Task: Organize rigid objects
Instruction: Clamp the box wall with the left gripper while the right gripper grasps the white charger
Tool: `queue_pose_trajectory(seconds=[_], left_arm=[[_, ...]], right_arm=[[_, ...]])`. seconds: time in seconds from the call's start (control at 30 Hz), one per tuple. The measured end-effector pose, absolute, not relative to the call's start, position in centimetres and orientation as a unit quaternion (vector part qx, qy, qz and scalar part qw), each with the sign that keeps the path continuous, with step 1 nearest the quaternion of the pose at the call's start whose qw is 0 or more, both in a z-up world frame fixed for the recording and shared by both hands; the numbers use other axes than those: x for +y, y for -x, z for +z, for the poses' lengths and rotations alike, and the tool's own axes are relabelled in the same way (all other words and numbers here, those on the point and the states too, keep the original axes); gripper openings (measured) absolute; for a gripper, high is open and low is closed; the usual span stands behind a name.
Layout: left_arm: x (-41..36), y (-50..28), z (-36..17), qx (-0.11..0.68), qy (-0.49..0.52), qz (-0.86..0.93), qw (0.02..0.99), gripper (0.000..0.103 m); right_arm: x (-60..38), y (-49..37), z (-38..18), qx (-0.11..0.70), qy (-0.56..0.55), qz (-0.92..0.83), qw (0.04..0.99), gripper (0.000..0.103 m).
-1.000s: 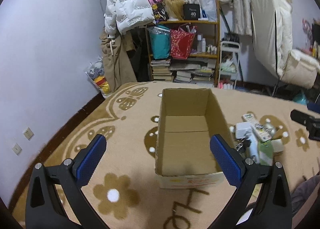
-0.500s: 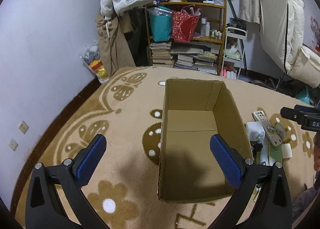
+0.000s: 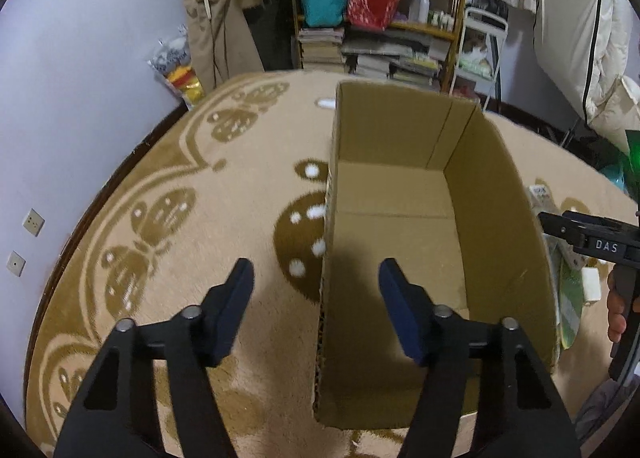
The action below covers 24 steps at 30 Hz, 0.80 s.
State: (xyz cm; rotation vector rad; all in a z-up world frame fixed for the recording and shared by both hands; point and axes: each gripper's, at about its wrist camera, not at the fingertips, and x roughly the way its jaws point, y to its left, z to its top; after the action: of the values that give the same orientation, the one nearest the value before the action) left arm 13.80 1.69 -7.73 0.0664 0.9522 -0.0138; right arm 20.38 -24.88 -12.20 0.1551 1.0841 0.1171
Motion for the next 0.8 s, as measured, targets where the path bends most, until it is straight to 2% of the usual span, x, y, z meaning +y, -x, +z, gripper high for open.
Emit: queue_pose_trajectory(seconds=[0.1, 0.17, 0.3, 0.37, 0.53, 0.8], left_arm=[[1.4, -14.0, -8.5, 0.469, -0.034, -0.007, 0.883, 0.05], [1.4, -14.2, -8.9, 0.478, -0.031, -0.009, 0.878, 0.039], [1.8, -14.5, -9.7, 0.493, -0.016, -0.009, 0.87, 0.029], [2.0, -14.6, -10.0, 0.499, -0.012, -0.003, 0.867, 0.021], [2.6, -14.5, -10.3, 0.504, 0.005, -0.003, 0.864, 0.013], [1.6, -14.2, -10.5, 0.493, -0.027, -0.002, 0.869, 0.008]], right_arm=[[-24.8, -20.4, -12.8, 0.523, -0.076, 0.059, 0.847, 0.086], [-24.6, -20.6, -13.1, 0.521, -0.073, 0.058, 0.848, 0.086], [-24.3, -21.0, -13.8, 0.515, -0.061, 0.045, 0.854, 0.086], [-24.3, -21.2, -14.3, 0.518, -0.055, 0.04, 0.853, 0.083], [-23.9, -21.8, -15.4, 0.522, -0.035, 0.015, 0.852, 0.08], [-23.2, -21.8, -15.5, 0.51, 0.01, -0.012, 0.86, 0.067]])
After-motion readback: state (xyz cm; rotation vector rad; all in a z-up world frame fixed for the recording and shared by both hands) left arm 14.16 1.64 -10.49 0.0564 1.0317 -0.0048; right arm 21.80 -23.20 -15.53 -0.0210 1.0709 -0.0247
